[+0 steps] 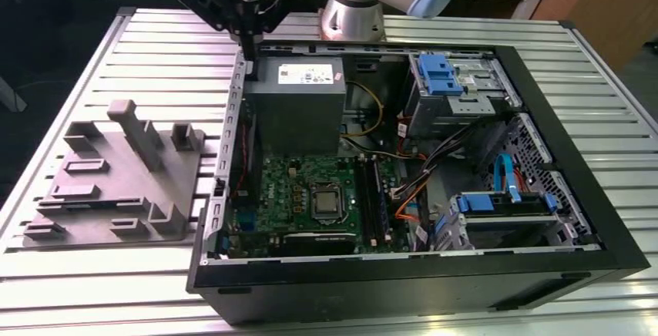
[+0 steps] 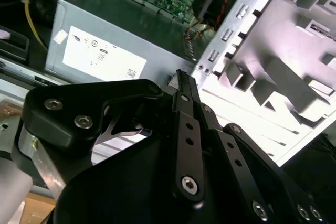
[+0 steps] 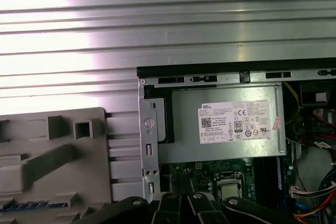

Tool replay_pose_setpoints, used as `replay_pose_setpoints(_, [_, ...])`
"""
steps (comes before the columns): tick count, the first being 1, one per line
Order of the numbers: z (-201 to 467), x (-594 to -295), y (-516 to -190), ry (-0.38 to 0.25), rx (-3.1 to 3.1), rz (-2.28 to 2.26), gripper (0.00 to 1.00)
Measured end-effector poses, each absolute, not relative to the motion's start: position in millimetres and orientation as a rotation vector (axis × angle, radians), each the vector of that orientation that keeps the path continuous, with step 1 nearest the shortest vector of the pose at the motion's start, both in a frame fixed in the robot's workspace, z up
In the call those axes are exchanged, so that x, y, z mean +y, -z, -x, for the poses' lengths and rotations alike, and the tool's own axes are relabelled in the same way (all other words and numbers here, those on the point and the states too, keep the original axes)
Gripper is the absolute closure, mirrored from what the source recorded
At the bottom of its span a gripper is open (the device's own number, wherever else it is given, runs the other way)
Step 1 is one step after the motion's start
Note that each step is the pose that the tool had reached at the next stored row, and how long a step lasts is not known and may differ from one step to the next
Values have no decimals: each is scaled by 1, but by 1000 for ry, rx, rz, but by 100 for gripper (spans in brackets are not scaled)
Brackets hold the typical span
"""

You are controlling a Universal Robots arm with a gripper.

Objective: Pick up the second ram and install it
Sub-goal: 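Reach for the second ram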

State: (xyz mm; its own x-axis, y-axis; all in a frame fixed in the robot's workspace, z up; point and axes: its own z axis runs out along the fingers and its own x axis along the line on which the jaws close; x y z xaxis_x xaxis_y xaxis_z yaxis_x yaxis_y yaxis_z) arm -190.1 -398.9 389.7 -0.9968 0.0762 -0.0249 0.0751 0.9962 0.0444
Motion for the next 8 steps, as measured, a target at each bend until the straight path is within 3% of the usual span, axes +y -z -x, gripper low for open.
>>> replay_pose_setpoints(8, [212,-399,-389,-68,3112,-118,90])
